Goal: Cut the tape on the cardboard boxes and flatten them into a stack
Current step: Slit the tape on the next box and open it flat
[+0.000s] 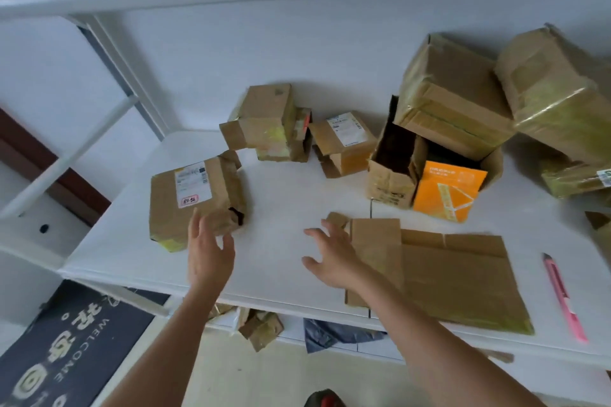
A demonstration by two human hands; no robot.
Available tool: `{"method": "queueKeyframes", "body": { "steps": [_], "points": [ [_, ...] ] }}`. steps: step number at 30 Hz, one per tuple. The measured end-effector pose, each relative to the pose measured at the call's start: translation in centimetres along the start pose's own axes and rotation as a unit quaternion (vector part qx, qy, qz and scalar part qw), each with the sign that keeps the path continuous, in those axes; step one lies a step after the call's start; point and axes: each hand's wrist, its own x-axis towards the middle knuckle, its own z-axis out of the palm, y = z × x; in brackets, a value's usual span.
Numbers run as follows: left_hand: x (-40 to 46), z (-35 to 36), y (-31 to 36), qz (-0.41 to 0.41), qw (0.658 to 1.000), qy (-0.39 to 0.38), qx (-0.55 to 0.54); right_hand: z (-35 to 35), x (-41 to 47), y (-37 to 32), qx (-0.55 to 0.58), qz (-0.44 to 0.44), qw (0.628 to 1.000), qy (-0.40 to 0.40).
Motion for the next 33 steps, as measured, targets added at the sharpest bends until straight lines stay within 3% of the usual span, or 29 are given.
{"method": "queueKeyframes", "body": {
  "steps": [4,10,14,16,19,27,33],
  "points": [
    [3.8,-4.3,-5.3,-0.084,0.996,0.023,-0.016,2.3,5.3,-5.6,0.030,-0.038,0.998,-0.049],
    [7.2,-6.4,-9.5,-0.178,0.981,-0.034,-0.076,4.2,11.4,-11.1,0.146,-0.043,0.988,-0.039],
    [8.3,-5.8,-10.5,-0.236,0.947,-0.098,-0.193,5.5,12.8,-12.4,0.189,-0.039,0.979,-0.063],
    [8.1,-5.4,-10.5,-0.232,0.938,-0.095,-0.239,5.9,12.6,-12.3,0.203,-0.035,0.977,-0.063],
    [6.9,-5.1,-9.6,-0.182,0.947,-0.066,-0.258,5.5,11.2,-11.5,0.247,-0.026,0.968,-0.039],
    [0.9,-4.9,-2.0,0.089,0.961,-0.037,-0.259,1.9,3.9,-7.2,0.354,-0.029,0.934,0.024],
    [-4.3,-2.8,5.1,0.244,0.959,0.065,-0.132,-1.3,-2.7,-1.4,0.384,-0.013,0.921,0.062]
  ]
}}
